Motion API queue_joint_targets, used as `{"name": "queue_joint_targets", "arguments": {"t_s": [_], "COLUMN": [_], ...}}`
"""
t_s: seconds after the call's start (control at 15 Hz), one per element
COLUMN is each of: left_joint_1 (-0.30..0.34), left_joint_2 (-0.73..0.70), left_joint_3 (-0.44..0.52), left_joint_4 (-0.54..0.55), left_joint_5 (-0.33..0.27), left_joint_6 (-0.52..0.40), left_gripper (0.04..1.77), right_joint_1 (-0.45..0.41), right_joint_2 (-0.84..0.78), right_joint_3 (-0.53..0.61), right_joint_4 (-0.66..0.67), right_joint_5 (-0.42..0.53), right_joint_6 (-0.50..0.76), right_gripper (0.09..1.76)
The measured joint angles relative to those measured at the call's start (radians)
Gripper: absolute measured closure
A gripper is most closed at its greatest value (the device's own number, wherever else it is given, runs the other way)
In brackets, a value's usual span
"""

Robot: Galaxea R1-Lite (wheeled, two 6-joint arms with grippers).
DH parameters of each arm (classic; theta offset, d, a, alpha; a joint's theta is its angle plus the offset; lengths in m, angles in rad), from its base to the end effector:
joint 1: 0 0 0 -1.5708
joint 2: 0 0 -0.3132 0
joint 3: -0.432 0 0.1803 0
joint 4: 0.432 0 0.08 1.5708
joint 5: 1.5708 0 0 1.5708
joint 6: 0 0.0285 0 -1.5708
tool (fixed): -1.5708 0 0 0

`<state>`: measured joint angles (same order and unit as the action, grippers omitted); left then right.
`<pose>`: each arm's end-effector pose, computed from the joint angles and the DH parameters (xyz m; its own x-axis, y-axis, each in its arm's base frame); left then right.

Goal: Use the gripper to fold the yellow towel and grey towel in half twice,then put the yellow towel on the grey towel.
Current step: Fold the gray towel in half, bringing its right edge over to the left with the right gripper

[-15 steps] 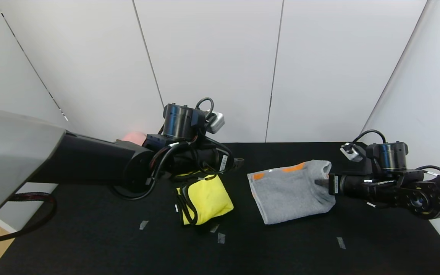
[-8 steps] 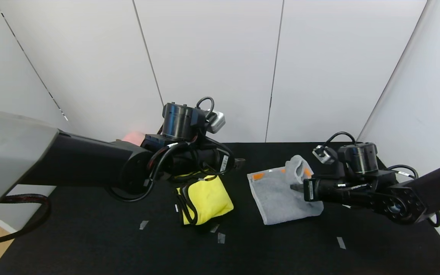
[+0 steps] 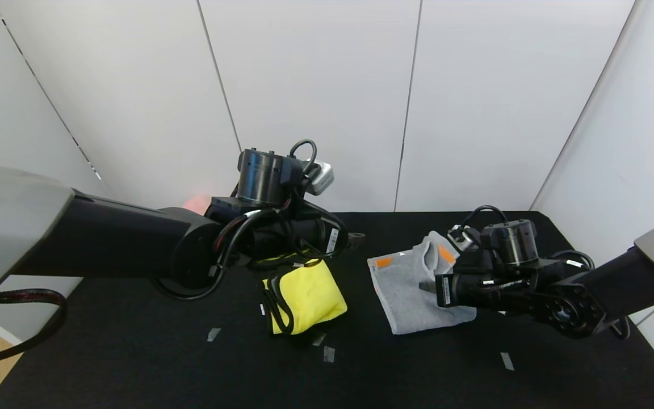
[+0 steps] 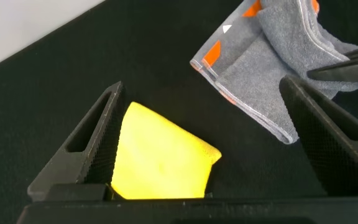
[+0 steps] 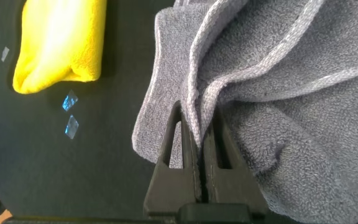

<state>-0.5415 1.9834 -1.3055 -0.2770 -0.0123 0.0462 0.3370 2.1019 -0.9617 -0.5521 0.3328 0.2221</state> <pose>0.3429 -0.2067 0.2007 0.7826 -0.4851 -0.3902 0.5400 0.8408 0.0377 0.3598 0.1359 0.0935 0.6341 0.5683 -0.5243 -0.4397 0.8228 0.3601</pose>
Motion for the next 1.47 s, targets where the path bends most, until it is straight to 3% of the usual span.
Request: {"name": "queue_joint_targets", "arguments": {"t_s": [0.13, 0.2, 0.47, 0.73, 1.07, 1.47], "left_joint_1": [0.000, 0.000, -0.001, 0.000, 0.000, 0.000], "left_joint_2": [-0.003, -0.003, -0.009, -0.017, -0.023, -0.023], "left_joint_3": [0.001, 0.003, 0.007, 0.008, 0.008, 0.011], "left_joint_4": [0.000, 0.000, 0.000, 0.000, 0.000, 0.000], "left_joint_5": [0.000, 0.000, 0.000, 0.000, 0.000, 0.000], "left_joint_6": [0.000, 0.000, 0.000, 0.000, 0.000, 0.000], "left_gripper": [0.09, 0.09, 0.09, 0.09, 0.09, 0.09], "right_joint_1": [0.014, 0.021, 0.050, 0.079, 0.101, 0.168], "right_joint_2": [0.016, 0.023, 0.044, 0.064, 0.069, 0.069], "right_joint_3": [-0.011, -0.018, -0.029, -0.033, -0.033, -0.033], "right_joint_4": [-0.007, -0.002, -0.007, -0.013, -0.009, -0.010], "right_joint_5": [-0.003, -0.003, -0.034, -0.057, -0.068, -0.125], "right_joint_6": [0.000, 0.000, 0.011, 0.012, 0.011, 0.008], "right_gripper": [1.69, 1.61, 1.01, 0.66, 0.42, 0.27]}}
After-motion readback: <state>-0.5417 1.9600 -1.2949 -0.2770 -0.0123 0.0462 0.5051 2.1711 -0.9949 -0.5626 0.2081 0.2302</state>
